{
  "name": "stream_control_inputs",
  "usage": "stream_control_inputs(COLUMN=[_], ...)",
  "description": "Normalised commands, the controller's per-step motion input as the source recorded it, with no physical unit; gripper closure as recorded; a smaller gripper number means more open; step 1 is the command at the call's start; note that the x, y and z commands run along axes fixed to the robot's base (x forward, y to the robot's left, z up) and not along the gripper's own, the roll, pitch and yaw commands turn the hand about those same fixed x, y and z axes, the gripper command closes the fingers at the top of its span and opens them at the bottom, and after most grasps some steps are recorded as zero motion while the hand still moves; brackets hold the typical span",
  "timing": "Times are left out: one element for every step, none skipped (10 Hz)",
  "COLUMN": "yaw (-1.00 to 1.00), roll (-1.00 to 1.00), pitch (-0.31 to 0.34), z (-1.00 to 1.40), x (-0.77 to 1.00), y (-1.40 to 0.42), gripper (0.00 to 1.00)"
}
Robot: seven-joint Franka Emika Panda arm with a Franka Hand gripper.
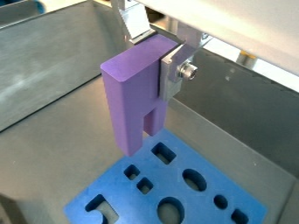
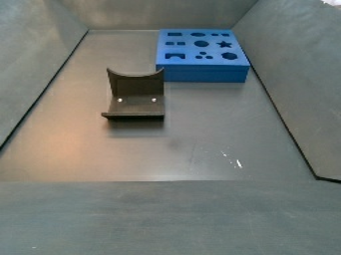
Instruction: Insert the double-square object.
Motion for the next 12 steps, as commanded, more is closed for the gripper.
stream_control_inputs(yaw=[-0.90,-0.83,-0.73,-0.68,-0.69,-0.81,-0.99,-1.00,-1.00,-1.00,-1.00,-1.00], roll=[0.00,0.00,0.00,-0.01,-0.02,-0.02,-0.03,0.00,0.00,0.00,0.00,0.00], pitch=[-0.003,-0.007,-0.044,-0.026,-0.021,-0.040,-0.039,-0.026,-0.006,0.000,0.000,0.000], z=[-0.26,-0.31,-0.37,-0.43,-0.45,-0.42,-0.43,-0.43,-0.44,-0.43,-0.42,-0.42], x=[0.00,0.00,0.09,0.19,0.19,0.05,0.00,0.00,0.00,0.00,0.00,0.00], y=[0.00,0.12,0.29,0.35,0.35,0.21,0.00,0.00,0.00,0.00,0.00,0.00], gripper=[1.00,1.00,1.00,1.00,1.00,1.00,1.00,1.00,1.00,1.00,1.00,1.00])
